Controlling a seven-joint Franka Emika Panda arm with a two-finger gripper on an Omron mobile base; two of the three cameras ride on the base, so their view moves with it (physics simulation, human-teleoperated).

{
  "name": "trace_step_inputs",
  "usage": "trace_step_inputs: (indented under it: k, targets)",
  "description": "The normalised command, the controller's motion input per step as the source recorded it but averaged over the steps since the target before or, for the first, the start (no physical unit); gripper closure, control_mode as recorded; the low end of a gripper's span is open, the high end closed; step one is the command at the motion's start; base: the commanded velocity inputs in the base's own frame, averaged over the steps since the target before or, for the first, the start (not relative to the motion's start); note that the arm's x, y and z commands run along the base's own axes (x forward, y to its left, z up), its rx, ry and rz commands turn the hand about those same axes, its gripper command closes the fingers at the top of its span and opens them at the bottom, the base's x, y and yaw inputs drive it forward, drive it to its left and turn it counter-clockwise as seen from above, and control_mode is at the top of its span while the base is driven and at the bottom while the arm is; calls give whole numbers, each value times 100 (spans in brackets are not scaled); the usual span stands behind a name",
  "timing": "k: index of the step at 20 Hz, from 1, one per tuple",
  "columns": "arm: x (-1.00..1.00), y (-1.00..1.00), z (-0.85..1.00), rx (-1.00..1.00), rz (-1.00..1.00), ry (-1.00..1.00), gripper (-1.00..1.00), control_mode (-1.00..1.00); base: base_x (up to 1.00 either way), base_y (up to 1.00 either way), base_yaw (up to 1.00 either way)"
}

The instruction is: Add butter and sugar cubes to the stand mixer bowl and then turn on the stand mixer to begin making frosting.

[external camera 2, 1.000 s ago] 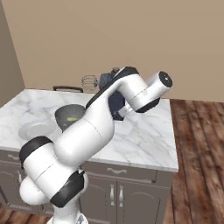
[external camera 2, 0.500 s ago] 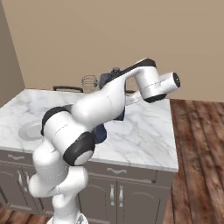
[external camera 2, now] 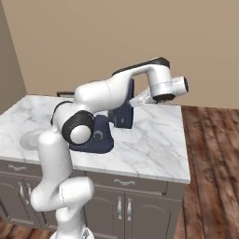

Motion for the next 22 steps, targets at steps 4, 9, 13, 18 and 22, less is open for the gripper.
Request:
trace_step_inputs:
  k: [4, 9, 13, 18, 22]
  targets:
    - [0, 61, 0, 7, 12, 0, -100, -100, 0, 0, 0]
    - [-1, 86, 0, 3, 12, 0, -100, -100, 0, 0, 0]
    - [-19, 100, 0, 0, 10, 0, -100, -100, 0, 0, 0]
    - [-60, 100, 0, -3, 4, 0, -100, -100, 0, 0, 0]
    - [-87, 100, -14, -13, 0, -1, -100, -100, 0, 0, 0]
